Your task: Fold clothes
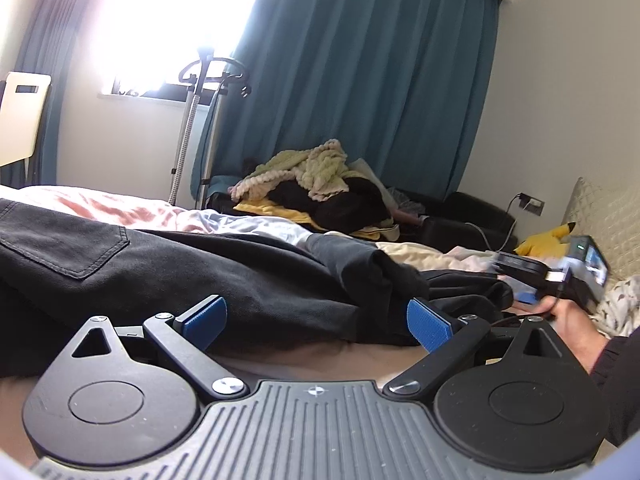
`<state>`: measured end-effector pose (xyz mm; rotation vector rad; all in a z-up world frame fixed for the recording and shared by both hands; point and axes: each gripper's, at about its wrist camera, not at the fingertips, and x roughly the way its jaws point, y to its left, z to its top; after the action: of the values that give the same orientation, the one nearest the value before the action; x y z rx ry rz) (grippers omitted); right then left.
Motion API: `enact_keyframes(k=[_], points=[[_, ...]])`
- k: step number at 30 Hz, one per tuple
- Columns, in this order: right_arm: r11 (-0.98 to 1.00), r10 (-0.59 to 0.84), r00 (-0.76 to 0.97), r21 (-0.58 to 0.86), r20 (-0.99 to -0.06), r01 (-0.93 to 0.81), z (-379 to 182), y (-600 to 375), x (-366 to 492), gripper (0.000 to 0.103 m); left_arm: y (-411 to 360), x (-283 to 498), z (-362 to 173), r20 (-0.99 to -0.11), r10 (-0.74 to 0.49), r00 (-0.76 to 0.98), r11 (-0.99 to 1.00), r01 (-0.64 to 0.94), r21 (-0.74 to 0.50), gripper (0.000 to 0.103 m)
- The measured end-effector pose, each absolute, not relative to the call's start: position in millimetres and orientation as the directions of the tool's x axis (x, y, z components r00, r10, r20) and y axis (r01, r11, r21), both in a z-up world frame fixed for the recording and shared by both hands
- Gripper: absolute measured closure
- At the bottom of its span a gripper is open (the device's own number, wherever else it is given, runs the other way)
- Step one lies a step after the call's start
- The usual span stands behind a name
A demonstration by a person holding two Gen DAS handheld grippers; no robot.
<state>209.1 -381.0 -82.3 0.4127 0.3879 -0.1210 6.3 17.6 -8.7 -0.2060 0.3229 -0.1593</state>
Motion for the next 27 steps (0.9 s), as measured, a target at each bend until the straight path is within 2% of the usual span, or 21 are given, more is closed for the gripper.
enact_keyframes(k=[5,8,9,11,12,13,14,20,27], points=[[0.858,0.287,0.880,0.510,-0.379,-0.060,-92,-327,230,0.014,15,11,-13,-0.303,-0.194,0.933,0.968,0.130,-0.217,0.005],[0.845,0.364,0.846,0.520,-0.388,-0.125,-101,-299,242,0.015,15,17,-18,-0.317,-0.194,0.928,0.968,0.129,-0.214,0.005],[0.832,0.387,0.839,0.537,-0.383,-0.139,-104,-296,245,0.019,15,19,-19,-0.322,-0.194,0.927,0.969,0.129,-0.212,0.005],[0.797,0.437,0.822,0.582,-0.365,-0.165,-111,-291,252,0.050,14,23,-22,-0.333,-0.193,0.923,0.969,0.127,-0.210,0.005],[0.796,0.440,0.823,0.581,-0.360,-0.171,-111,-288,252,0.074,13,25,-24,-0.338,-0.192,0.921,0.970,0.125,-0.209,0.005],[0.803,0.433,0.828,0.570,-0.357,-0.175,-110,-285,251,0.090,13,27,-24,-0.341,-0.190,0.921,0.970,0.123,-0.208,0.005],[0.810,0.428,0.835,0.557,-0.345,-0.185,-107,-284,249,0.097,12,28,-25,-0.343,-0.188,0.920,0.971,0.121,-0.207,0.005],[0.819,0.344,0.914,0.545,-0.215,-0.180,-61,-307,220,0.100,14,27,-25,-0.340,-0.175,0.924,0.972,0.107,-0.209,0.005],[0.755,0.092,0.994,0.655,-0.055,-0.033,-15,-403,149,0.100,12,18,-20,-0.321,-0.168,0.932,0.974,0.108,-0.198,0.005]])
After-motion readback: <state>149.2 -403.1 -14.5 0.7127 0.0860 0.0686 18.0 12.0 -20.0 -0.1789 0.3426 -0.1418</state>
